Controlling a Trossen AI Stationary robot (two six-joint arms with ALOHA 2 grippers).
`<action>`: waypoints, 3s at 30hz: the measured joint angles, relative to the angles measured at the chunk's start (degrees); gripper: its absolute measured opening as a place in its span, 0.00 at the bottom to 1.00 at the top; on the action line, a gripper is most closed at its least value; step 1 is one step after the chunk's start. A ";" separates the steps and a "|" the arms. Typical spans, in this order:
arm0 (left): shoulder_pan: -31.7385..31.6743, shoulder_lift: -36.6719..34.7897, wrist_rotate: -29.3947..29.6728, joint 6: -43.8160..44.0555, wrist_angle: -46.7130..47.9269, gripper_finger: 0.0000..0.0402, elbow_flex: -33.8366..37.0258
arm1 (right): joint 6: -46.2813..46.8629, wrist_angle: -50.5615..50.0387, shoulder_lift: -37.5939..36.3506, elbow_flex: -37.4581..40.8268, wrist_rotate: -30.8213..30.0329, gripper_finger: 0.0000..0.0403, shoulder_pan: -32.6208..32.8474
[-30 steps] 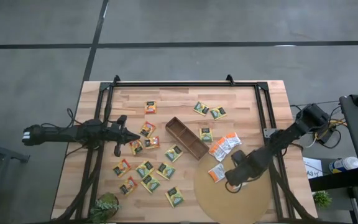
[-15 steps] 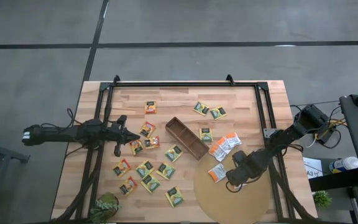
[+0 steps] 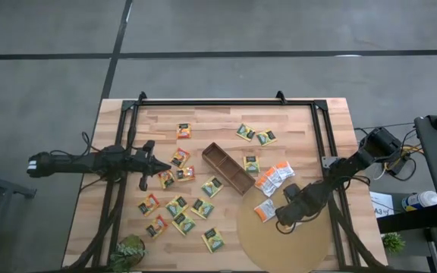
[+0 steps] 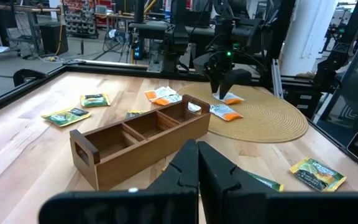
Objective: Pick & Place Tea
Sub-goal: Put the white tea bag into the right section of the wooden organizer
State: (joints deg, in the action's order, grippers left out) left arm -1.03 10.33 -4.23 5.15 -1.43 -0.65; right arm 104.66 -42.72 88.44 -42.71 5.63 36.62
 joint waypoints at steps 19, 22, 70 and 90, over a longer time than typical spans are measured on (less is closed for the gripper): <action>-0.01 0.02 0.02 0.00 0.00 0.00 0.01 | -1.75 0.81 -1.23 0.32 -1.33 0.02 0.00; 0.01 0.02 0.00 0.01 0.00 0.00 0.01 | -1.70 0.72 -1.69 0.10 -1.36 0.02 0.00; 0.00 0.11 0.02 0.01 0.02 0.00 -0.01 | -64.58 -25.24 11.56 -44.47 -11.12 0.02 -32.39; 0.01 0.13 0.01 0.02 0.02 0.00 -0.01 | -68.27 -43.49 30.41 -65.49 -13.28 0.02 -35.34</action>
State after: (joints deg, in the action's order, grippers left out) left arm -1.02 10.46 -4.22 5.17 -1.41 -0.66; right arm 36.40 -86.21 118.86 -108.20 -7.66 1.28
